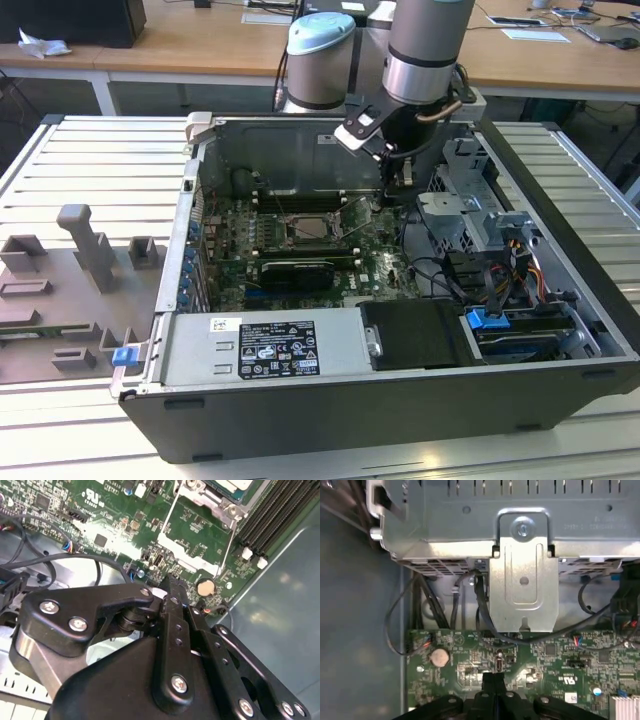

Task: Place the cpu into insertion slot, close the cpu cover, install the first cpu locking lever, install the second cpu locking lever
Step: 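Close the cpu cover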

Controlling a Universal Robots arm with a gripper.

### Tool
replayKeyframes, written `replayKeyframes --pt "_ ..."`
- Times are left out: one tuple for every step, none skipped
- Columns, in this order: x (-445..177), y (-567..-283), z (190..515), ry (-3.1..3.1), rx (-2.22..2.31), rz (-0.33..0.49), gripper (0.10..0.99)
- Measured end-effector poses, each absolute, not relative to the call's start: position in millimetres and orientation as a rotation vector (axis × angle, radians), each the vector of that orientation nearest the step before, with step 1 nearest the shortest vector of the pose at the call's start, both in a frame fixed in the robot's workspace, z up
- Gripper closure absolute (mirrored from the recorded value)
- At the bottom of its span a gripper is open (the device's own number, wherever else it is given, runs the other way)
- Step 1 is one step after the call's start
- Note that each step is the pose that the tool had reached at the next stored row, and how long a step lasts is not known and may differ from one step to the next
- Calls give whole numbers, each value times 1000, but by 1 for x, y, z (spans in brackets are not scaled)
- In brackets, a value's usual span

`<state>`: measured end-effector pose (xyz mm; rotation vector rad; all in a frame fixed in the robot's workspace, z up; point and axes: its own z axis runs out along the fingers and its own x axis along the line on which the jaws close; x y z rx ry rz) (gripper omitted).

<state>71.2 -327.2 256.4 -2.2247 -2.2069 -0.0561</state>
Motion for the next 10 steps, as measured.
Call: replayKeyframes --pt "71 -327 255 -2207 -2224 -56 980" --pt "71 -327 252 -2208 -2224 -56 980" --pt "71 -327 249 -2208 -2224 -56 980" --pt "71 -327 246 -2208 -2224 -56 980" --pt "71 -327 244 -2208 -2223 -56 980" --pt "71 -327 244 -2207 -2223 -55 980" --pt "71 -327 244 -2207 -2223 -53 980" --pt "71 -326 244 -2205 -2221 -49 980" --pt "70 -326 244 -2204 -2219 -46 980" --pt "70 -326 244 -2202 -2218 -43 980"
